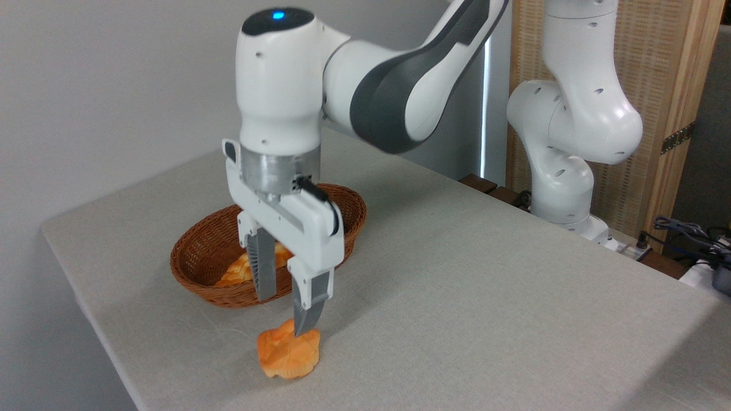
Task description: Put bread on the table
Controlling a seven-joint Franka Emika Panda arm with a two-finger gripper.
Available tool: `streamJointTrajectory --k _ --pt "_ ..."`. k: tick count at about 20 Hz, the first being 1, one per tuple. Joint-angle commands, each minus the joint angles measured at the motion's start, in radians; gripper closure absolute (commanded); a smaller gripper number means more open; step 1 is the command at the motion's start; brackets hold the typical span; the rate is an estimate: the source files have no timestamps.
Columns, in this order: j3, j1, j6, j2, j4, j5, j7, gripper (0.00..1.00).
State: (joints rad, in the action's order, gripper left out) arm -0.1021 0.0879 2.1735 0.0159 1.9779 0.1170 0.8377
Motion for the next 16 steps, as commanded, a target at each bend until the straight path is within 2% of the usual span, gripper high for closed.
streamJointTrajectory --k 1,5,6,8,10,14,16 --pt "-0.004 -0.017 -0.101 -0.044 -0.023 -0.008 0.006 0.00" --pt "0.005 -0.020 -0.305 -0.062 -0.121 -0.027 -0.043 0.00" --pt "0.016 -0.020 -0.348 -0.062 -0.151 -0.030 -0.107 0.00" --pt "0.036 -0.020 -0.427 -0.060 -0.238 -0.072 -0.212 0.00" --pt "0.048 -0.020 -0.501 -0.057 -0.293 -0.079 -0.207 0.00" --pt "0.105 -0.020 -0.517 -0.036 -0.313 -0.085 -0.207 0.00" --pt "0.110 -0.020 -0.515 -0.034 -0.312 -0.094 -0.201 0.00"
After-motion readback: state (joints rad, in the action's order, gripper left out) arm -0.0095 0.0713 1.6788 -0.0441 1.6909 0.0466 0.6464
